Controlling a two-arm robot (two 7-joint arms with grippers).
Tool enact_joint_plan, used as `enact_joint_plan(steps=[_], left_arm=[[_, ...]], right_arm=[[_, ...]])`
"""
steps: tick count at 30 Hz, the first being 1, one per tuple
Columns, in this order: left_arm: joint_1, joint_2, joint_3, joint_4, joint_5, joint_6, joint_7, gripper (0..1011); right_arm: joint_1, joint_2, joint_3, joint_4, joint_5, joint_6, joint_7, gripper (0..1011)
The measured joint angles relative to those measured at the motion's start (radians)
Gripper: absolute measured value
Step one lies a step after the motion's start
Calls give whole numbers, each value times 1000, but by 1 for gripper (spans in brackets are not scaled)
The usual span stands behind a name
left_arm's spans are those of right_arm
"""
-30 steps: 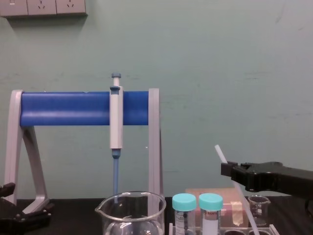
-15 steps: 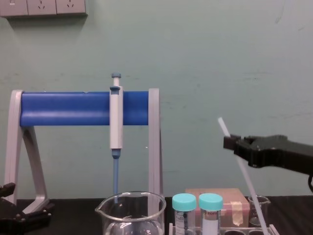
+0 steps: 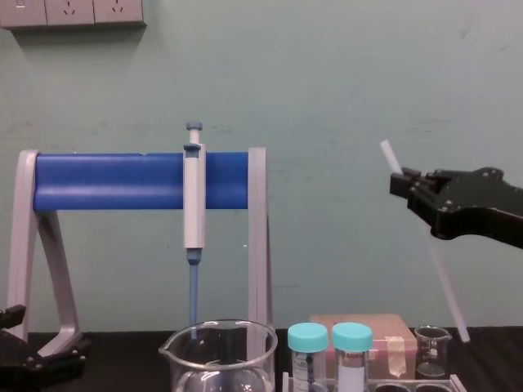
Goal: Pick up the stirring rod with one hand, then place it down.
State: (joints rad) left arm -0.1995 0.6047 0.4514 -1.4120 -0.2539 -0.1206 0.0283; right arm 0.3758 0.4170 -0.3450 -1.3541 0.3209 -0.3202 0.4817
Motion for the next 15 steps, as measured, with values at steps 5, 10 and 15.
enact_joint_plan(steps=[5, 10, 15], left_arm=[[0, 0, 0, 0, 0, 0, 0, 1000], [0, 0, 0, 0, 0, 0, 0, 1000], [0, 0, 0, 0, 0, 0, 0, 1000]], right_arm=[[-14, -15, 19, 24, -22, -99, -6, 70], [-22, -37, 36, 61, 7, -167, 19, 70], [-25, -64, 59, 102, 85, -179, 69, 70]])
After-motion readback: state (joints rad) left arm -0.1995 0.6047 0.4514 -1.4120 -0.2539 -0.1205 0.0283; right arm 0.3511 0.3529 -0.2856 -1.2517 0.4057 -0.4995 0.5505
